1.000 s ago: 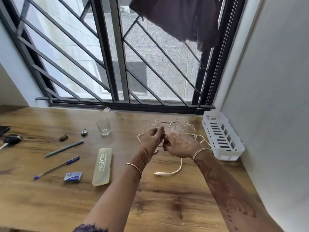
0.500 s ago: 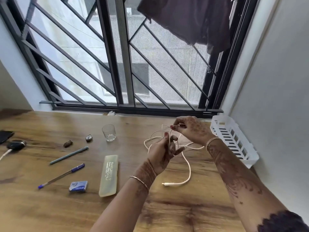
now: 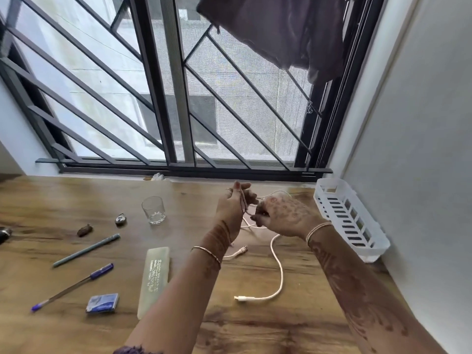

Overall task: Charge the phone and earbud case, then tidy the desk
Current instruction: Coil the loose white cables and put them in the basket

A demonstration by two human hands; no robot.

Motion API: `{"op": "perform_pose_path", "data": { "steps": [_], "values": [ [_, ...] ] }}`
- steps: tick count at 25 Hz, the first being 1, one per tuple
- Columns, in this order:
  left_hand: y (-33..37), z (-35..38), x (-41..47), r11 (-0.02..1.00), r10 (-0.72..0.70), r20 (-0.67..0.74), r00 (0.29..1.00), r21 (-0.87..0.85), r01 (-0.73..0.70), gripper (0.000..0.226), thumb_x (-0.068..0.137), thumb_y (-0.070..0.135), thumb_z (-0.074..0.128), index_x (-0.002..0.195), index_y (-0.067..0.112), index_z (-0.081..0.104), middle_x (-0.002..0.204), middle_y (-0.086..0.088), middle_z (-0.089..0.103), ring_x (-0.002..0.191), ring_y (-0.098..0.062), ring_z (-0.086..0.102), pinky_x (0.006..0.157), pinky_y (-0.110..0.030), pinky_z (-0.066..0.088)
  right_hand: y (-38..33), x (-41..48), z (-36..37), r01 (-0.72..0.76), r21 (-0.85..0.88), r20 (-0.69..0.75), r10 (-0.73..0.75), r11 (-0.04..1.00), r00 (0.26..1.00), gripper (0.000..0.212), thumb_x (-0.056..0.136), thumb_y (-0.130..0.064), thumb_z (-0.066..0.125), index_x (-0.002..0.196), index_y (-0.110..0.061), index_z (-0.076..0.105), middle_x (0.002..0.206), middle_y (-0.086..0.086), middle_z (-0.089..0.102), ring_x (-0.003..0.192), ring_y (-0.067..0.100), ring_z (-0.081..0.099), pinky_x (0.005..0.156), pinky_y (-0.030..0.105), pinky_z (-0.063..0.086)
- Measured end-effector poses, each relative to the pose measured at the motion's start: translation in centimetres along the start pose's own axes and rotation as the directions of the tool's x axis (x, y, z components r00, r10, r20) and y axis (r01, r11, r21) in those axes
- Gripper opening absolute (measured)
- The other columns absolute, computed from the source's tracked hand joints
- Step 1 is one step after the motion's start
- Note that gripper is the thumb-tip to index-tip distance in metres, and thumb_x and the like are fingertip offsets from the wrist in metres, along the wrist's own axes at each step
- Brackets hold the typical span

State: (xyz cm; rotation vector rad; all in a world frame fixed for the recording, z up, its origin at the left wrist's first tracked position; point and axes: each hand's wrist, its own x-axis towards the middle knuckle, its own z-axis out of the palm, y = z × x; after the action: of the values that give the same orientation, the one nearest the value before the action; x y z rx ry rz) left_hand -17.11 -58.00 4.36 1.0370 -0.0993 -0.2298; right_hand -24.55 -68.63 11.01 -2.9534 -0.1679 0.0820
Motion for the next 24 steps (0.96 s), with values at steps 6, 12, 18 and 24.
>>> {"op": "perform_pose_path", "data": {
  "steps": [6, 12, 18, 24],
  "values": [
    [-1.3, -0.5, -0.4, 0.905, -0.079, 0.233, 0.969, 0.425, -0.028, 0.037, 0.104, 0.020, 0.029, 0.084, 0.008, 0.058, 0.054, 0.001, 0.064, 0.048, -0.012, 0.057, 0.057, -0.022, 0.046, 1.9, 1.2, -3.3, 0.062, 0.052, -0.175, -0.052, 0.997, 0.983, 0.017, 0.087, -0.040, 0.063, 0.087, -0.025, 0.070, 0.084, -0.003, 0.069, 0.081, 0.014, 0.064, 0.072, 0.029, 0.049],
    [0.0, 0.9, -0.8, 0.971, -0.134, 0.270, 0.953, 0.228, 0.072, 0.049, 0.103, 0.037, 0.027, 0.078, 0.008, 0.059, 0.043, 0.008, 0.041, 0.043, -0.006, 0.039, 0.063, -0.023, 0.043, 4.8, 4.6, -2.7, 0.115, 0.271, -0.330, -0.020, 0.956, 0.944, 0.017, 0.082, -0.040, 0.069, 0.081, -0.024, 0.070, 0.076, -0.006, 0.067, 0.077, 0.014, 0.064, 0.076, 0.031, 0.051],
    [1.9, 2.1, 1.8, 0.966, -0.073, 0.178, 0.981, -0.234, 0.114, 0.044, 0.103, 0.033, 0.028, 0.087, 0.003, 0.056, 0.044, 0.005, 0.044, 0.041, -0.005, 0.044, 0.069, -0.022, 0.046, 4.7, 5.3, 0.1, 0.077, 0.398, -0.278, 0.041, 0.914, 0.960, 0.020, 0.095, -0.026, 0.053, 0.105, -0.020, 0.070, 0.092, -0.001, 0.071, 0.084, 0.010, 0.059, 0.077, 0.025, 0.043],
    [1.1, 2.8, 3.8, 0.973, -0.032, 0.088, 0.996, -0.225, 0.052, 0.036, 0.104, 0.023, 0.029, 0.091, 0.001, 0.055, 0.057, -0.002, 0.063, 0.050, -0.011, 0.060, 0.059, -0.021, 0.055, 3.2, 4.3, -0.1, -0.092, 0.263, -0.019, 0.100, 0.960, 0.995, 0.025, 0.098, -0.029, 0.046, 0.103, -0.019, 0.068, 0.094, 0.000, 0.060, 0.093, 0.017, 0.057, 0.076, 0.023, 0.035]
  ]
}}
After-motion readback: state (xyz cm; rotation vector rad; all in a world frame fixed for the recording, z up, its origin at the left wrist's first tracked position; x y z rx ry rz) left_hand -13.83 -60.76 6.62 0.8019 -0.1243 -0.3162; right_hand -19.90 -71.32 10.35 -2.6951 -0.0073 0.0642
